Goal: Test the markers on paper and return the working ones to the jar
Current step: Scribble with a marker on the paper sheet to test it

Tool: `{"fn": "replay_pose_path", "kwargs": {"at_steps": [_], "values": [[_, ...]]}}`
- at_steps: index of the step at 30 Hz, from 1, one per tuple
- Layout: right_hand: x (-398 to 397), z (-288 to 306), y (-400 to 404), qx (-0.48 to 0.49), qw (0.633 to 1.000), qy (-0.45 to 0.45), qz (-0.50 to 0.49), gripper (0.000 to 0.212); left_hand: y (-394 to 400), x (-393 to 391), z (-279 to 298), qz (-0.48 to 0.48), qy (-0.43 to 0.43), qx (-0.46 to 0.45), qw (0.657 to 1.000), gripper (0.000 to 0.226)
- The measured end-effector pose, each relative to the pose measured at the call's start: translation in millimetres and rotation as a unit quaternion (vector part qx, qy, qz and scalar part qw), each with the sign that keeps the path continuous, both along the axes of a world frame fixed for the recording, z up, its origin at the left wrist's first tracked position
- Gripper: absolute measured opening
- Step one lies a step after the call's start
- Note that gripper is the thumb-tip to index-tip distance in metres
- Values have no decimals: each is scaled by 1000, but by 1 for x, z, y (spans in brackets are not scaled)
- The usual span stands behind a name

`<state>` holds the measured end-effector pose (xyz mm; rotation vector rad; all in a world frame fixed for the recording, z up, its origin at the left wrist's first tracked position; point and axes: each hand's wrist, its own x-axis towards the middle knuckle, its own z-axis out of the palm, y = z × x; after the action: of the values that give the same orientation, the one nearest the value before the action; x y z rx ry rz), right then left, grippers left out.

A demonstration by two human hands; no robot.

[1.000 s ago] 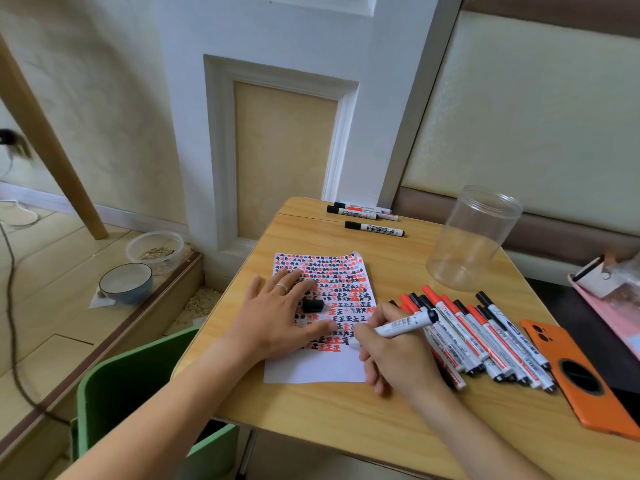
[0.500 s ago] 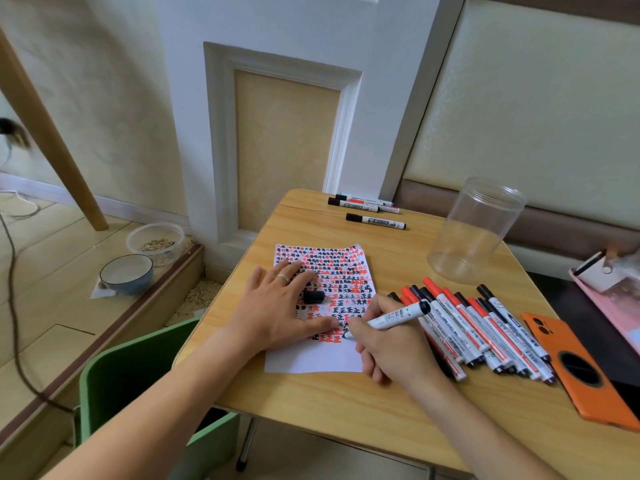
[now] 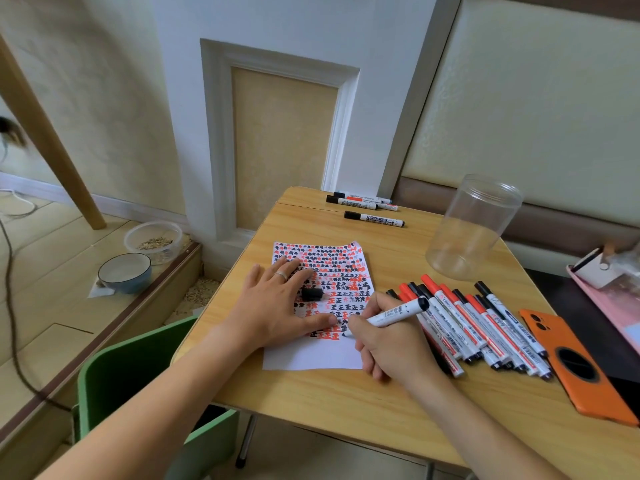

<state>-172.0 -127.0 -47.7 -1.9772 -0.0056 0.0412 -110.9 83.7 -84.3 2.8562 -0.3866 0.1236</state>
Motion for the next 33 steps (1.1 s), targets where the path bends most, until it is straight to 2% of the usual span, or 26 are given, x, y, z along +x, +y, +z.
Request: {"fn": "replay_pose_path", "kwargs": {"at_steps": [17,33], "values": [[2,-1,-2,7,1000,8,-16,24,1,0,1,-4,12,5,1000,116],[0,0,-1,-6,1000,-5,18,23,0,-1,1,-1,4,1,1000,120]]}}
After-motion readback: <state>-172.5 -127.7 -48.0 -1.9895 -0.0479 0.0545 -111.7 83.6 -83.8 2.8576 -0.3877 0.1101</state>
